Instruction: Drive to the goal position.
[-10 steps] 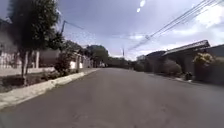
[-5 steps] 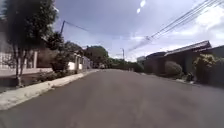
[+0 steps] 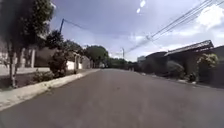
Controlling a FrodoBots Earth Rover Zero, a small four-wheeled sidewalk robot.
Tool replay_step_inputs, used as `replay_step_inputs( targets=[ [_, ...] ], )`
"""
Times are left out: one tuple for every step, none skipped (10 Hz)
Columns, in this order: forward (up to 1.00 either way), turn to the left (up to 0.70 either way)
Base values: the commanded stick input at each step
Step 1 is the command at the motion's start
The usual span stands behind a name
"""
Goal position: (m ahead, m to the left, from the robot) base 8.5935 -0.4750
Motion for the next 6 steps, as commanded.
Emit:
replay_step_inputs(
  targets=[
    [0.45,0.00],
    [0.45,0.00],
    [0.45,0.00],
    [0.45,0.00],
    [0.45,0.00],
    [0.45,0.00]
  ],
)
